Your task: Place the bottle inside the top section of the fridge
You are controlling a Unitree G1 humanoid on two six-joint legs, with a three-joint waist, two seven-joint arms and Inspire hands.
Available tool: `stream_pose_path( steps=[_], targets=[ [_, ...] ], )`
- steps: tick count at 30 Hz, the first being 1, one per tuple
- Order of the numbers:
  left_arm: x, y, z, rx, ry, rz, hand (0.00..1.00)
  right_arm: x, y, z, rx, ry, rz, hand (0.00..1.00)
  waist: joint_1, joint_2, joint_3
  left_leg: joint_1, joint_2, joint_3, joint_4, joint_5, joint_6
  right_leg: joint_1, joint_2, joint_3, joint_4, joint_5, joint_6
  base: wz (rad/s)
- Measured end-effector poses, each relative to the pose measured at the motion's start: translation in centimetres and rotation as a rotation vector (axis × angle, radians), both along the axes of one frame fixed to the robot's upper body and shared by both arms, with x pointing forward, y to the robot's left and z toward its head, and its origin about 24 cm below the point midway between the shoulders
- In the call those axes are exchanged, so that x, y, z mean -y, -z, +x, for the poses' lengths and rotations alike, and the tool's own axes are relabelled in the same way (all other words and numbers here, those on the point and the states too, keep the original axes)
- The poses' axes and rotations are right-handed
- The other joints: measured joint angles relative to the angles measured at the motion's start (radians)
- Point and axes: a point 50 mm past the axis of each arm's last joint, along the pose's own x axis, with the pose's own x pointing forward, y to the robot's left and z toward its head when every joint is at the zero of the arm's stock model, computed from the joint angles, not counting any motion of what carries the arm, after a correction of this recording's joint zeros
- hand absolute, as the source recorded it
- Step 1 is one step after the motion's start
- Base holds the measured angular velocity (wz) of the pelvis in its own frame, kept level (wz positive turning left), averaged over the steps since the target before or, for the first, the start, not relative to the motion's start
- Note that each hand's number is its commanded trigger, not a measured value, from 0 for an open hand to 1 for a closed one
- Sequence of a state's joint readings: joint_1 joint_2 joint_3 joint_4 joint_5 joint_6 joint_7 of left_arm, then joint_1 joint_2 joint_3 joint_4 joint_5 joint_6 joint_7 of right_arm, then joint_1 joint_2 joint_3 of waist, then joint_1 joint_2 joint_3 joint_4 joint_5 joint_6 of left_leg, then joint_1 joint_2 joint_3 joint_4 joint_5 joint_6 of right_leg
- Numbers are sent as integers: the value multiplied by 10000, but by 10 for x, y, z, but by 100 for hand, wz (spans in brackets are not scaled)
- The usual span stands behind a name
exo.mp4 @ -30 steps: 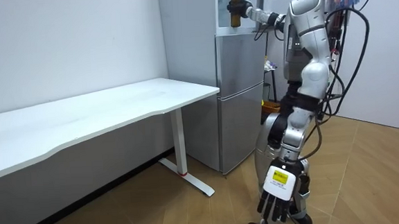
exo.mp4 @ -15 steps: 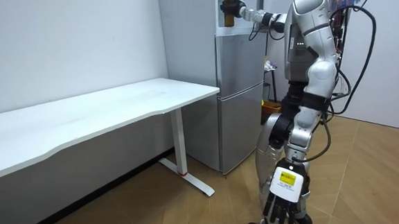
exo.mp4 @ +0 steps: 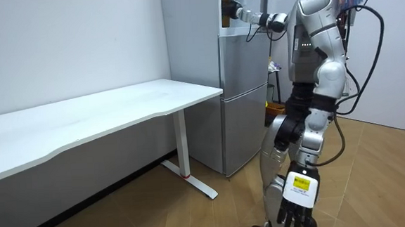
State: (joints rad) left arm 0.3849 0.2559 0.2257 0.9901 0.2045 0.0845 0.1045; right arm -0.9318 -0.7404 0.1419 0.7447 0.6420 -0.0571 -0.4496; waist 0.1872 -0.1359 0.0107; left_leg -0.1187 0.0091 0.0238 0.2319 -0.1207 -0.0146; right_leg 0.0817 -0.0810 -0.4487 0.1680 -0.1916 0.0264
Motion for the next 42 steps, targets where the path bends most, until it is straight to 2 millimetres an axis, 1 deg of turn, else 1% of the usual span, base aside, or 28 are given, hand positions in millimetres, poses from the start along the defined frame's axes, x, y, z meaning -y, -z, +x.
stream_pose_path(
  steps=[1, 3, 4, 5, 7, 8, 9, 11, 12, 13, 14, 15, 16, 17, 19, 23, 25, 28, 32, 36, 39, 40, 41, 42],
  targets=[
    [0, 0, 0, -1, 21, 9, 0, 4, 1, -1, -50, 50, -43, 100, 91, 33, 20, -4, -2, -3, 30, -1, 1, 15, 0, -1, 1, 0, -1, 0],
    [0, 0, -1, -23, -3, -2, 0, 6, 1, -2, -57, 154, -31, 100, 187, 67, 31, -21, -1, -53, 61, 0, 1, 2, 5, 2, 1, 1, -1, 4],
    [0, 0, -1, -14, -115, -29, 0, 7, 1, -2, -30, 157, 4, 79, 278, 111, 17, -88, 10, -81, 59, 0, 0, -81, 19, -4, 6, 1, -3, 0],
    [0, 0, -1, 19, -169, -42, 0, 7, 1, -2, -11, 186, -5, 27, 342, 120, 12, -123, 19, -70, 57, 1, -2, -119, 30, 17, 6, 3, -7, 0],
    [0, 0, 2, 164, -291, -57, 0, 11, 4, -3, 34, 348, -2, 0, 463, 169, 32, -206, 38, -76, 62, 15, -15, -180, 64, 33, -7, 27, -46, 2],
    [0, 0, 2, 181, -309, -61, 0, 12, 4, -4, 75, 377, 15, 0, 515, 194, 22, -250, 44, -70, 66, 20, -16, -223, 69, 47, -3, 31, -53, 0],
    [0, 0, 3, 222, -341, -72, 0, 12, 2, -4, 170, 408, 8, 0, 613, 238, -11, -344, 73, -44, 95, 31, -19, -312, 90, 56, 1, 61, -101, -3],
    [-1, 0, 6, 316, -369, -64, 0, 13, 0, -4, 329, 421, 2, 0, 649, 320, 6, -472, 116, -33, 187, 40, -32, -323, 126, 8, 1, 91, -148, 0],
    [0, 1, 8, 387, -393, -122, 0, 13, -3, -3, 374, 432, 2, 0, 651, 419, 54, -516, 142, -34, 279, 40, -33, -322, 142, -27, 5, 103, -168, 0],
    [2, 1, 9, 448, -417, -193, 0, 13, -2, -1, 261, 393, -32, 0, 633, 507, 58, -542, 144, -37, 286, 40, -33, -338, 142, -44, 6, 112, -181, 0],
    [2, 2, 11, 490, -398, -222, 0, 14, 1, -1, 134, 408, -11, 0, 631, 543, 56, -558, 144, -41, 287, 41, -32, -346, 139, -66, 11, 114, -183, 4],
    [3, 1, 15, 639, -331, -239, 0, 19, 11, 0, -434, 481, 59, 0, 608, 588, 37, -641, 145, -49, 288, 75, -19, -486, 138, -73, 27, 123, -199, 0],
    [3, 1, 18, 776, -229, -255, 0, 19, 13, 0, -502, 417, -14, 0, 614, 589, 29, -733, 152, -49, 281, 121, -14, -585, 143, -62, 32, 145, -236, 0],
    [4, 1, 19, 790, -174, -272, 0, 18, 10, 1, -343, 301, 61, 0, 613, 622, 8, -819, 154, -48, 271, 153, -14, -636, 144, -54, 43, 158, -255, 0],
    [4, 1, 24, 864, -46, -287, 0, 18, 9, 1, -316, 113, -8, 0, 592, 708, 50, -835, 155, -42, 260, 197, -7, -648, 148, -47, 24, 189, -282, 0],
    [5, 2, 24, 907, -129, -360, 0, 17, 11, 2, -511, -110, -97, 0, 576, 682, 31, -835, 151, -16, 265, 215, -7, -651, 155, 60, -10, 184, -276, 0],
    [6, 2, 26, 926, -104, -367, 0, 17, 11, 2, -552, -247, -130, 0, 458, 642, 4, -847, 138, -35, 282, 217, -7, -638, 157, 50, -43, 172, -261, 2],
    [6, 2, 28, 996, -97, -370, 0, 16, 11, 3, -578, -576, -190, 0, 356, 630, -5, -837, 133, -26, 347, 212, -7, -633, 175, 62, -151, 184, -247, 1],
    [6, 2, 30, 1119, -241, -420, 0, 15, 12, 4, -679, -918, -183, 0, 323, 624, -10, -793, 137, 2, 321, 209, -5, -617, 172, 92, -143, 184, -246, 0],
    [6, 2, 30, 1118, -232, -493, 0, 14, 12, 5, -767, -1176, -218, 0, 295, 590, -35, -770, 144, 15, 279, 211, -6, -607, 171, 107, -136, 184, -247, 0],
    [6, 2, 29, 1109, -232, -505, 0, 13, 12, 5, -800, -1383, -268, 0, 231, 586, -34, -696, 144, 46, 250, 210, -7, -599, 157, 125, -116, 184, -247, -2],
    [6, 2, 29, 1104, -232, -505, 0, 13, 12, 5, -795, -1450, -269, 0, 220, 556, -26, -608, 144, 66, 223, 207, -7, -516, 156, 152, -122, 184, -246, -5],
    [6, 2, 29, 1093, -238, -505, 0, 13, 12, 5, -812, -1467, -265, 0, 215, 579, -6, -577, 141, 67, 220, 201, -6, -450, 155, 152, -134, 183, -245, -4],
    [6, 2, 29, 1093, -238, -506, 0, 13, 12, 6, -840, -1522, -267, 0, 205, 550, 12, -487, 140, 79, 192, 196, -9, -417, 151, 168, -130, 182, -242, -3]
  ],
)
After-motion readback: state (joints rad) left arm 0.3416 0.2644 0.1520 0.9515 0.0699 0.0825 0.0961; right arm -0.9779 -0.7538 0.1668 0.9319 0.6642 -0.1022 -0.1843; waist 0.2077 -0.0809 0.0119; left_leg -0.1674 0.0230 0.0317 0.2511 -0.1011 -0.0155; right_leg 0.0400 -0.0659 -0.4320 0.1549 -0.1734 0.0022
